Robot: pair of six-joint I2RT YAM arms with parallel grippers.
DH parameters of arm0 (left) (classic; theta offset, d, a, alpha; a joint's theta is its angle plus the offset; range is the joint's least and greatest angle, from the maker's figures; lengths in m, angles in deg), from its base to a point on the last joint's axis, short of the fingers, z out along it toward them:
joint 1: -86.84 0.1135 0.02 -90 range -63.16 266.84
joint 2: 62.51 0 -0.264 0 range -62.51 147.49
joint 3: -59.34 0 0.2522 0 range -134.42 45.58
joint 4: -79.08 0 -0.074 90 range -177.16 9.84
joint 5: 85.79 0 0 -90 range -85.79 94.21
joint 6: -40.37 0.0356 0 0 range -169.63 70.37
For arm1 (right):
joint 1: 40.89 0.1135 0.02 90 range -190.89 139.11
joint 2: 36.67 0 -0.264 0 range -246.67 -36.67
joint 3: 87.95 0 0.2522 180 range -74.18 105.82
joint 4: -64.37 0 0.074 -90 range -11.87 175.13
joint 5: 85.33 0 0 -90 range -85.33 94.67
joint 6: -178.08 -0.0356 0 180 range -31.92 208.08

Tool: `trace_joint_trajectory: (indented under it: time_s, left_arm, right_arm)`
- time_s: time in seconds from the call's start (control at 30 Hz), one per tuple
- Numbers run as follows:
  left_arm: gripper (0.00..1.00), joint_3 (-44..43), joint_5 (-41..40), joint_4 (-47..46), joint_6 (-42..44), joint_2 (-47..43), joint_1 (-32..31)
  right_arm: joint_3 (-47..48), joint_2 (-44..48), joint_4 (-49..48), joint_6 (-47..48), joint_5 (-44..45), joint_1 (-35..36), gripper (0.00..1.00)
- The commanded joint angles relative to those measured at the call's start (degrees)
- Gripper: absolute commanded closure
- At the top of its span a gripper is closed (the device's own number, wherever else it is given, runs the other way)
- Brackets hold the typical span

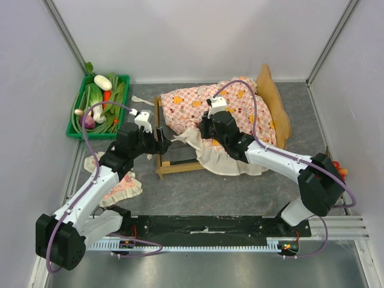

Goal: Set up the pet bed

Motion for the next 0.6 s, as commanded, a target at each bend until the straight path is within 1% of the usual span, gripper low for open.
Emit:
trace_joint_trajectory:
  time_s: [0.0, 0.1, 0.2, 0.37, 0.57]
  left_arm:
    - [0.23, -1.72, -0.16, -3.16, 3.58, -1.0, -0.01]
    - [0.24, -0.41, 0.37, -4.47, 3.75, -2.23, -0.01]
    - [0.25, -1.54, 1.67, -3.69, 5.24, -2.24, -0.01]
    - [0.21, -4.18, 2.12, -1.84, 7.71, -1.09, -0.01]
    - [0.22, -7.16, 7.04, -1.4, 12.54, 1.37, -0.01]
  right_arm:
    - [0.59, 0.26, -1.76, 0.06, -4.55, -1.54, 1.0]
    - [0.41, 0.62, 0.08, -0.03, -6.04, -2.32, 1.0]
    - [-0.2, 1.41, 1.15, -0.82, -7.45, -3.29, 1.0]
    - [1.37, 0.97, 2.89, -1.79, -10.44, -4.79, 1.0]
    - [2.7, 0.79, 4.05, -1.52, -11.49, -6.46, 1.0]
